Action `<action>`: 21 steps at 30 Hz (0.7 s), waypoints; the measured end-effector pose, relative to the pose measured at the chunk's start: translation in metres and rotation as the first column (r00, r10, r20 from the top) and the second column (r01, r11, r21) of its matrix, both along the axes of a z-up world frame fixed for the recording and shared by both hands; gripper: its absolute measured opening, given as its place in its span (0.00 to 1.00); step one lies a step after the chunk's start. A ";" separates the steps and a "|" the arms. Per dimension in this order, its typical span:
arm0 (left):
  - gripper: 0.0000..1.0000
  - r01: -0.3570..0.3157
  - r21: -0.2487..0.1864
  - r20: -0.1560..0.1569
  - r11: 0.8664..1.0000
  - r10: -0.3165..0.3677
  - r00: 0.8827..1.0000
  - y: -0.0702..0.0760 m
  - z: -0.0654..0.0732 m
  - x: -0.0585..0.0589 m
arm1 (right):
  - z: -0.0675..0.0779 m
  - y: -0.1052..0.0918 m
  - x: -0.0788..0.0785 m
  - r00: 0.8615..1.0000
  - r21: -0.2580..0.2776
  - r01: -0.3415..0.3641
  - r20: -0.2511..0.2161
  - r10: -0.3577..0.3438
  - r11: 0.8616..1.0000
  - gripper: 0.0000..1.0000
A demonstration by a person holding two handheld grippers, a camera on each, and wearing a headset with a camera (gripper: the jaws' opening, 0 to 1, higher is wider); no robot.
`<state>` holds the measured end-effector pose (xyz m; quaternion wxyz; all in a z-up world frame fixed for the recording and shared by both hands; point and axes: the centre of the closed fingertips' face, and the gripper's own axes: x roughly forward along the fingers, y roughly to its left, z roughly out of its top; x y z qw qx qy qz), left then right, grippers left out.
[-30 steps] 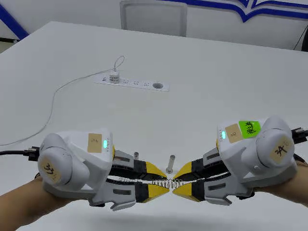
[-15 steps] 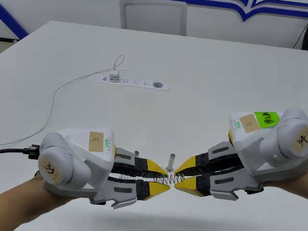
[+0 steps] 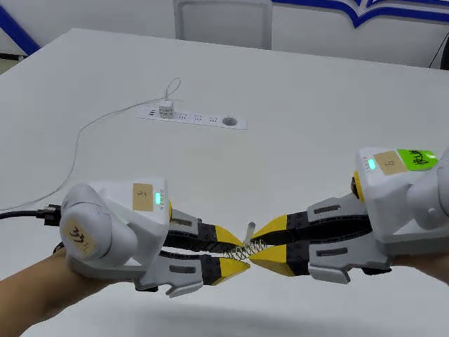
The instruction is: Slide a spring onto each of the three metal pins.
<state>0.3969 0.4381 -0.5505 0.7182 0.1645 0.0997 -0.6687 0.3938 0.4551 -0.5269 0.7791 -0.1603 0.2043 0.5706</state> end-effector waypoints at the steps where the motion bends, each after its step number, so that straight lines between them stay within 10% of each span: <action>1: 0.10 0.000 0.001 0.001 1.000 0.000 1.000 0.000 0.000 0.000 | 0.001 0.001 0.000 1.000 0.000 0.000 0.001 0.000 1.000 0.11; 21: 0.12 -0.066 -0.027 -0.057 0.997 0.065 0.996 0.000 0.001 0.006 | 0.010 0.013 0.007 0.999 0.054 0.041 0.007 -0.041 0.998 0.10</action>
